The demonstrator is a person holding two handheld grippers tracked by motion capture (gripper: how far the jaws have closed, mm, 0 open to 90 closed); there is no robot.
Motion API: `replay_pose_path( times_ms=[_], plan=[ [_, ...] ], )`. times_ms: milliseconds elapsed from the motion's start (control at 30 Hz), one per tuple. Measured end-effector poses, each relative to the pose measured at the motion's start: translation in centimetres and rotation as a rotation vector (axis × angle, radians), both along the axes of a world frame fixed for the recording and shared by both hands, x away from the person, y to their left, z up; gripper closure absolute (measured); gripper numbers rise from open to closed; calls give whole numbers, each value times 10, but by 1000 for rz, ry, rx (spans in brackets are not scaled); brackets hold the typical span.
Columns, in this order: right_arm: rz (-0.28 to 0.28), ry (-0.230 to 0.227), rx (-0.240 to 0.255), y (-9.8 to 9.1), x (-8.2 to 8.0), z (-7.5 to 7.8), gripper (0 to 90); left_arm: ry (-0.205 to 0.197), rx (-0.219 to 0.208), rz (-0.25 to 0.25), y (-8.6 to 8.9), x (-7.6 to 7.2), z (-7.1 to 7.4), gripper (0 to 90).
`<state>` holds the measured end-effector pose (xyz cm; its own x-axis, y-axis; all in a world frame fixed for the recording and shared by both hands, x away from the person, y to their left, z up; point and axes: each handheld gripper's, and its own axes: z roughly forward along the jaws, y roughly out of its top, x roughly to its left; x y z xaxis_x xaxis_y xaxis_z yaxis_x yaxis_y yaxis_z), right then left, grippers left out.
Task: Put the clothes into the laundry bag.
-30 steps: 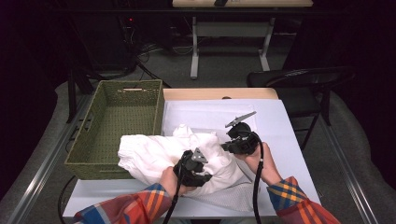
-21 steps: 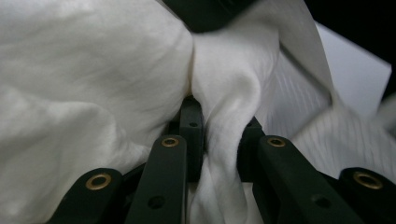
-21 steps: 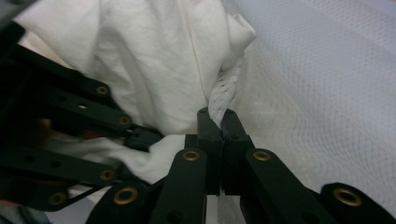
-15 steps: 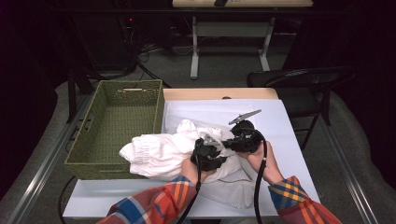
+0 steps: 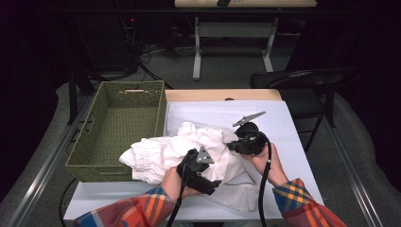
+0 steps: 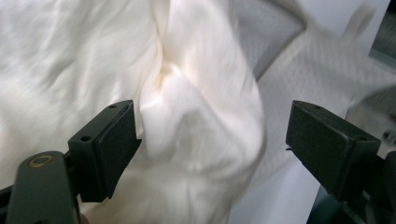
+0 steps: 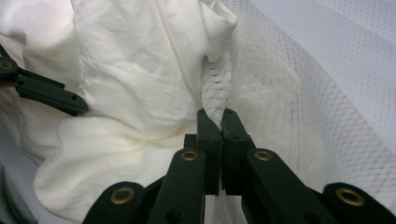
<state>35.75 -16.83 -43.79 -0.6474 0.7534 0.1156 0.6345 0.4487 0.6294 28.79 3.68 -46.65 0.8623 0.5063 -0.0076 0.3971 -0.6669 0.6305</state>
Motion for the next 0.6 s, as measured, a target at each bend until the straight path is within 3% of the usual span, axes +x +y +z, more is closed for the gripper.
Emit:
replay_pose_path(
  times_ms=[133,167,233,300,367,467,600],
  plan=[
    [2,0,-2,2,0,-1,887,48,29,28,5,7,-22,203],
    [4,-1,-2,2,0,-1,887,67,35,32,3,9,-28,253],
    [11,0,-11,4,-1,0,888,79,10,53,0,11,-39,424],
    [13,-6,-8,4,-1,0,888,112,-34,79,-3,15,-46,605],
    [16,-11,-5,4,-3,2,889,127,-77,97,-7,18,-48,722],
    [22,-30,12,5,-5,7,890,149,-180,140,-15,27,-48,750],
    [25,-37,6,6,-6,7,890,192,-260,169,-29,36,-57,745]
  ],
)
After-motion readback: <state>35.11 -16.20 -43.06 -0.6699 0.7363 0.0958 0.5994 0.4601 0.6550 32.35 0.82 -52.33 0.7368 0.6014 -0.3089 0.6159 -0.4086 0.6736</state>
